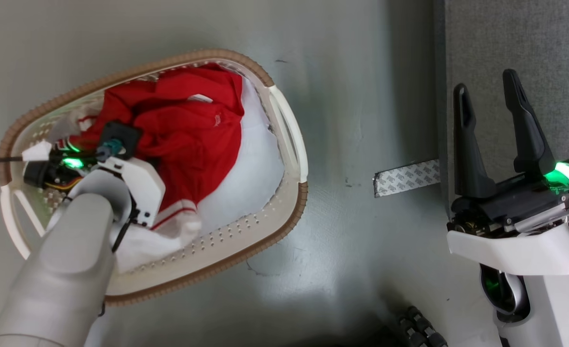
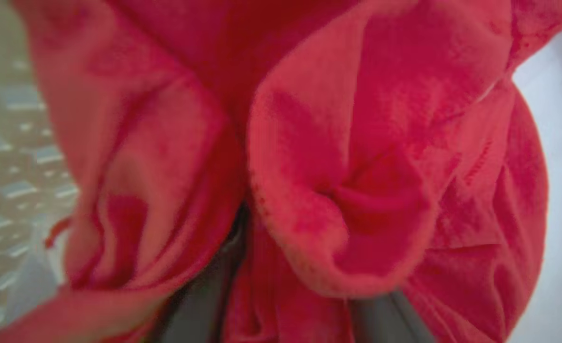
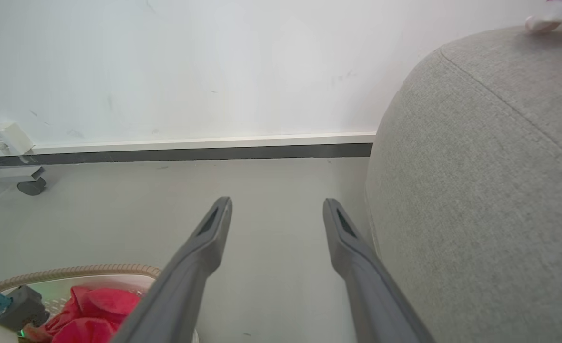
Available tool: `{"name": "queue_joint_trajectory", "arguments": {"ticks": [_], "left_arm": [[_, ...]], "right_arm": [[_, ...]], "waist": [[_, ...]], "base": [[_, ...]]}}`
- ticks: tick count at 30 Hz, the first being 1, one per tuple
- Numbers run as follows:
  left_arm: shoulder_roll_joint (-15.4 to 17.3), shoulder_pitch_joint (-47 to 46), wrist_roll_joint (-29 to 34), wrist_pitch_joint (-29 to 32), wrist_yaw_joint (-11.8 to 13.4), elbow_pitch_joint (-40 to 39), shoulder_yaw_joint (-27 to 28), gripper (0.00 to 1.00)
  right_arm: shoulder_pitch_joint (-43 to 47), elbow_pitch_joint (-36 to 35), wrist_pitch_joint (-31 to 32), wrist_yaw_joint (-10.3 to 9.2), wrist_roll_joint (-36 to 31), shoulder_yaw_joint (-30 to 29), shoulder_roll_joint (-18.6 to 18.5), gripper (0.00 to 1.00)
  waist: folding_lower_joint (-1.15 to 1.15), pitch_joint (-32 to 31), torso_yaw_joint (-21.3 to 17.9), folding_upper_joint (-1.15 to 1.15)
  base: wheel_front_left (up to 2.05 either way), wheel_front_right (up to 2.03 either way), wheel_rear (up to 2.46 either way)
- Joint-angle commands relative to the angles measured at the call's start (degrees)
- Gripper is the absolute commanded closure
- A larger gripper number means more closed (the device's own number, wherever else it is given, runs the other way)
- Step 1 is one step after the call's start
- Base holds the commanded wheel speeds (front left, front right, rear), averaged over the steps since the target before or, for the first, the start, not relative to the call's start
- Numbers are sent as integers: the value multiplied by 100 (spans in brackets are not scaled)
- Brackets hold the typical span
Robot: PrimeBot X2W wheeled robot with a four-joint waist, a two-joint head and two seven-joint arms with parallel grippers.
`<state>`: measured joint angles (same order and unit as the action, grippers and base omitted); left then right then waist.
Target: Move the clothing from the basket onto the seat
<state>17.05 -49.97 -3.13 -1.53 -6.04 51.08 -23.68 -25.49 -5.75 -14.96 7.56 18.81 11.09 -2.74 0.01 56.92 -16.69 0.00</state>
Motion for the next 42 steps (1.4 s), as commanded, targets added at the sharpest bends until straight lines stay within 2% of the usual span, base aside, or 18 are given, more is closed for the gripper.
{"name": "queue_joint_trajectory", "arguments": {"ticks": [1,5,10,20,24,30,38,42], "left_arm": [[-24,-67,-37,-29,-27,100,-38,100],[-135,-84,-129,-199,-48,166,-59,100],[-343,190,-384,-475,-74,219,-59,100],[-842,1288,-1040,-1003,-136,-176,-161,100],[-893,1686,-1278,-1061,-145,-656,-217,100],[-792,2186,-1566,-869,-133,-1625,-186,100],[-595,2854,-1817,-257,100,-3267,-114,100],[-469,3142,-1876,47,254,-4032,-67,100]], "right_arm": [[22,12,-9,-14,4,-26,-2,0],[-21,128,-9,-14,36,-14,-4,0],[13,302,-9,-14,-4,19,-3,0],[685,782,-9,-14,-175,-253,-8,0],[1017,990,-9,-14,-341,-317,-9,0],[1461,1252,-10,-14,-480,-357,-9,0],[1804,1442,-9,-14,-597,-114,-9,0],[1888,1499,-9,-14,-696,244,-9,0]], "waist": [[-1,2,-13,0],[-1,-148,-13,0],[-1,-696,88,0],[-1,-2641,504,0],[-1,-3416,671,0],[-1,-4349,864,0],[-1,-5147,905,0],[-1,-5419,864,0]], "base": [[0,0,0],[0,0,0],[0,0,0],[0,0,0],[0,0,0],[0,0,0],[0,0,0],[0,0,0]]}}
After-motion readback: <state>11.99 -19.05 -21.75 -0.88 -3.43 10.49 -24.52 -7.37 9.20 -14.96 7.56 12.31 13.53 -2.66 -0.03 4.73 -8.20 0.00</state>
